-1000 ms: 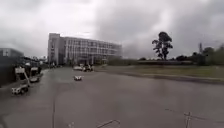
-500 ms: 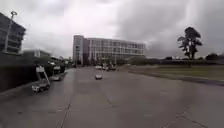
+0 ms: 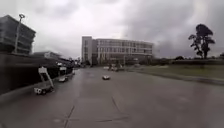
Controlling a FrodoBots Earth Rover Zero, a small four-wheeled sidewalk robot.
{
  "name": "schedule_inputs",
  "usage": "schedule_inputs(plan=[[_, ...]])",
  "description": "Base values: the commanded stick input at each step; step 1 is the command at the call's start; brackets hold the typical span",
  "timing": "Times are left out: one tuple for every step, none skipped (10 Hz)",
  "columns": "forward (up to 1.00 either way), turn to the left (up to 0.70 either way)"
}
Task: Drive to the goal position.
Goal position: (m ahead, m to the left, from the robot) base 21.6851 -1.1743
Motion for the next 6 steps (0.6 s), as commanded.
schedule_inputs(plan=[[0.7, 0.0], [0.7, 0.0], [0.7, 0.0], [0.7, 0.0], [0.7, 0.0], [0.7, 0.0]])
